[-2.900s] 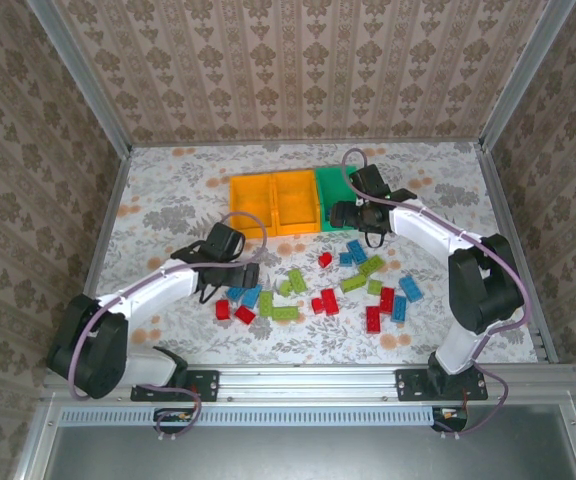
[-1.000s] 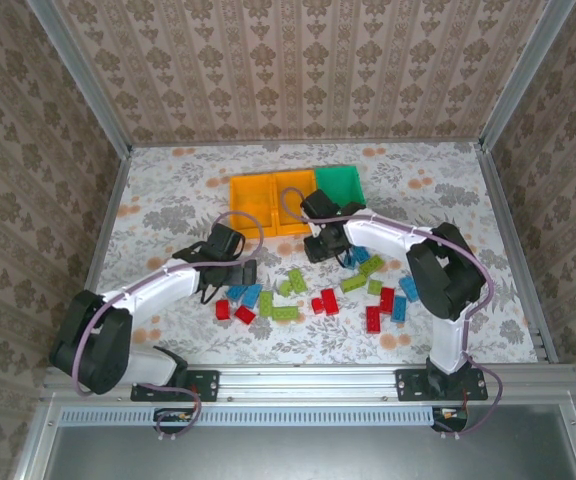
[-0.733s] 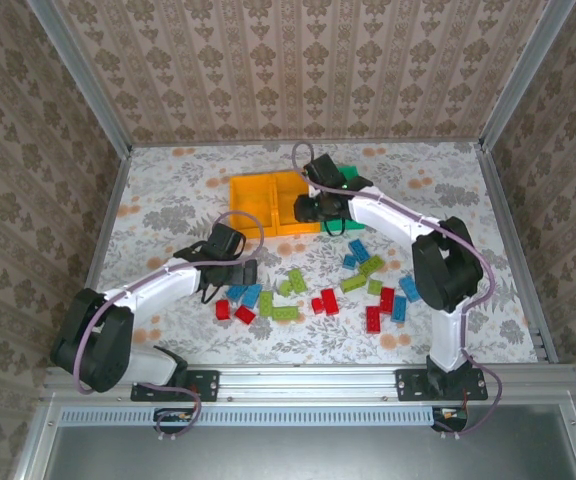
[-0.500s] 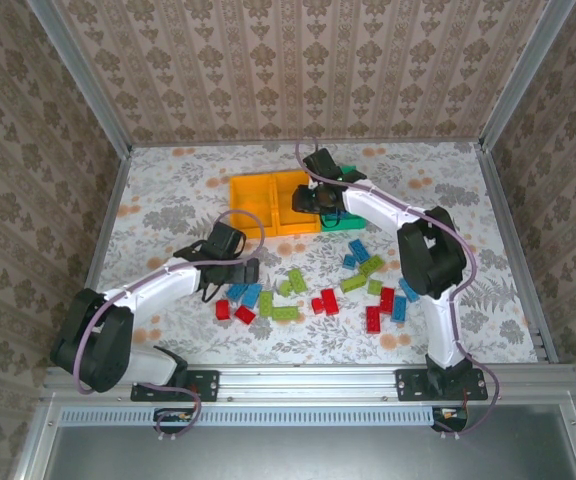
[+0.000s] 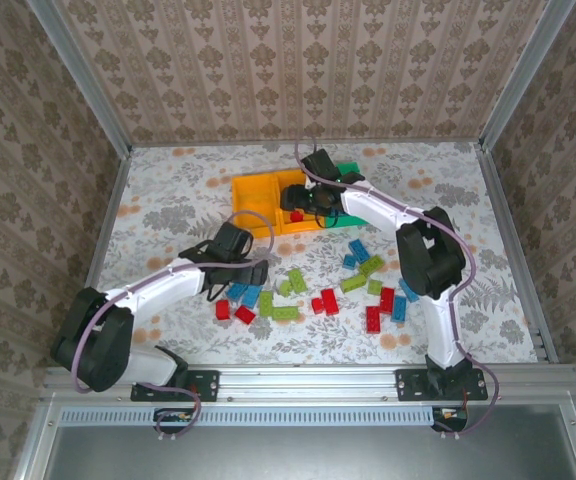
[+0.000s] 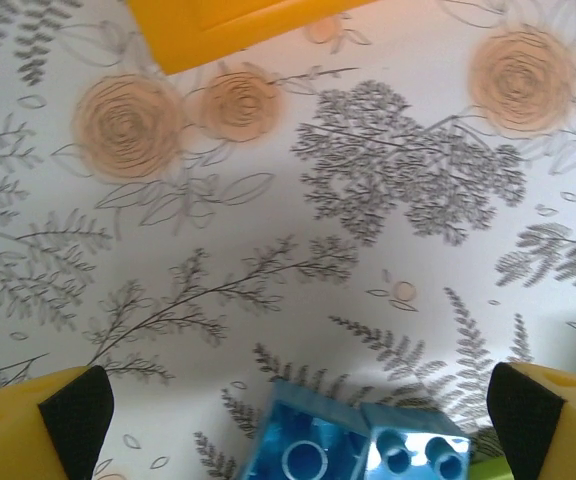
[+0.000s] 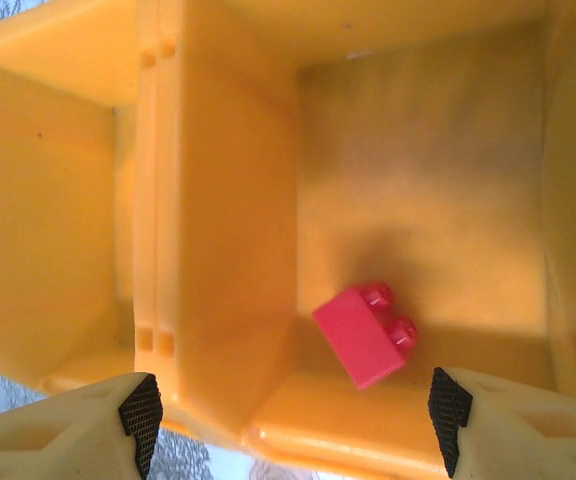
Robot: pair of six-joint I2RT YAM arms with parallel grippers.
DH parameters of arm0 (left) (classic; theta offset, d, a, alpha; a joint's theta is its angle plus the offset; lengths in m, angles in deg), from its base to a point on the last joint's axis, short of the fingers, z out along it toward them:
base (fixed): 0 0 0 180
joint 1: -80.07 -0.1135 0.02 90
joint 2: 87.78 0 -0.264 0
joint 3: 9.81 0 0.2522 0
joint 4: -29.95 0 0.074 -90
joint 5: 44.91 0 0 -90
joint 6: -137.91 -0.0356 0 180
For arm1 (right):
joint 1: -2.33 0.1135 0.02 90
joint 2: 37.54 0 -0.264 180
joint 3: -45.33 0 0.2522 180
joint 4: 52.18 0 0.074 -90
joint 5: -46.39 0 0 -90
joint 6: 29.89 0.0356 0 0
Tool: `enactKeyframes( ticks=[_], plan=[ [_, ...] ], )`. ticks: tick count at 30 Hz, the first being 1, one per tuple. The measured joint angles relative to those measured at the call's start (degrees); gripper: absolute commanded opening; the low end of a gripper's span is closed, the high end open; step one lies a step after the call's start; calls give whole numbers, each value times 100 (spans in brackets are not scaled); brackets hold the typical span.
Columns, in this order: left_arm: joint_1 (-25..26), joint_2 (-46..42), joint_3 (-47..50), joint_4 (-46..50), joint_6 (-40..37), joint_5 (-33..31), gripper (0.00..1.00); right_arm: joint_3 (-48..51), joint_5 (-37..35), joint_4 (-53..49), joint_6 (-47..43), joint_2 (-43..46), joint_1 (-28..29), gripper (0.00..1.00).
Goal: Sort the legos into containers by color
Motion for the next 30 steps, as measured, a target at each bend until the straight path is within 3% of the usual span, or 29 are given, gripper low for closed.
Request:
enactKeyframes(
  ticks=[7,13,25,30],
  plan=[
    [131,-20,-28,-299,-295,225,99,1604,-229,-111,-286,1432,107,75],
    [627,-46,-31,-444,-831,745,97,2680,-546,-151,-289,2166,105,78],
    [1244,422,-98,-363,-1416,1198,87,3185,-901,-369,-317,2870,-901,79],
    [1311,874,-378,-319,-1521,1211,72,3335,-1047,-562,-422,3042,-1139,80]
  ],
)
